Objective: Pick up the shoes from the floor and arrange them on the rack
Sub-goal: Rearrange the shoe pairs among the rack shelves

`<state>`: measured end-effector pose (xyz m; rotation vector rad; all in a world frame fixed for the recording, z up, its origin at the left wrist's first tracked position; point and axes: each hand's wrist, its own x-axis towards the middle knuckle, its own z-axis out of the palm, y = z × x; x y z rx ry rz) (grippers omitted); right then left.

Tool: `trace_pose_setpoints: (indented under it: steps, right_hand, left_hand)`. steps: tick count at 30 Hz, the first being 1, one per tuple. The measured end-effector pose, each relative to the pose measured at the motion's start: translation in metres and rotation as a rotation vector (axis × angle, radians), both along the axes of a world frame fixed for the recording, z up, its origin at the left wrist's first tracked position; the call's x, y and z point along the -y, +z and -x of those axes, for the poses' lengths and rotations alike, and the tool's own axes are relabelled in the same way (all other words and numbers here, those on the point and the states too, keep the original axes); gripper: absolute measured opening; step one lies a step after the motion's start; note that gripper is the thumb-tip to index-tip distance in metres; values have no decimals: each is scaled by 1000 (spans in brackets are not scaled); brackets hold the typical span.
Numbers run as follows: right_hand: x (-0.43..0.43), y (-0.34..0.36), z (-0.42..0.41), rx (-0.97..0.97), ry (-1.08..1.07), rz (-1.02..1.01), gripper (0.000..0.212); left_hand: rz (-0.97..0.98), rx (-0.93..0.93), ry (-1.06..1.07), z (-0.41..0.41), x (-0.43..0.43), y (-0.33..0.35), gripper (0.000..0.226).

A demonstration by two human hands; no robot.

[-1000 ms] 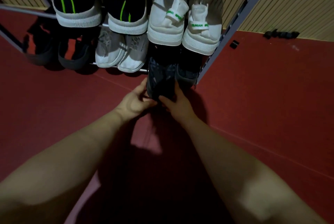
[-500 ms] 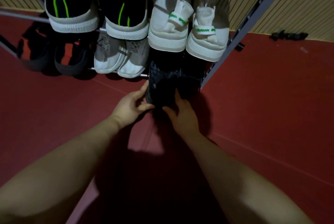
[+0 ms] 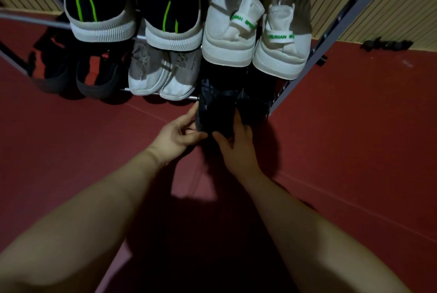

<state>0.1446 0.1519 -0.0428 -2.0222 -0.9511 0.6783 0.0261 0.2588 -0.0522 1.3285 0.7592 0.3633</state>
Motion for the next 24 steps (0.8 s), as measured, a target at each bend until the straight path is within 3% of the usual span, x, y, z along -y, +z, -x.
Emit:
trace_pose_setpoints:
  steps: [4,8,11,16,24]
  right_hand:
    - [1,-9,3,-54,0,46,77]
    - [0,-16,7,-466,-110,-34,72]
    - [-4,-14,-1,-605,-136,-105,74]
    - [-6,-11,9,-500,-214,-111,77]
    - [-13,-38,3,-416,-190,-66,90]
  left_hand:
    - [12,-23,-23,2,-6,-8,82]
    - [-10,-77,-1,4,2,-14,84]
    - [62,-30,26,1,6,-13,83]
    - [300,185,-10,1,12,-3,77]
    - [312,168,64,-4,7,15,81]
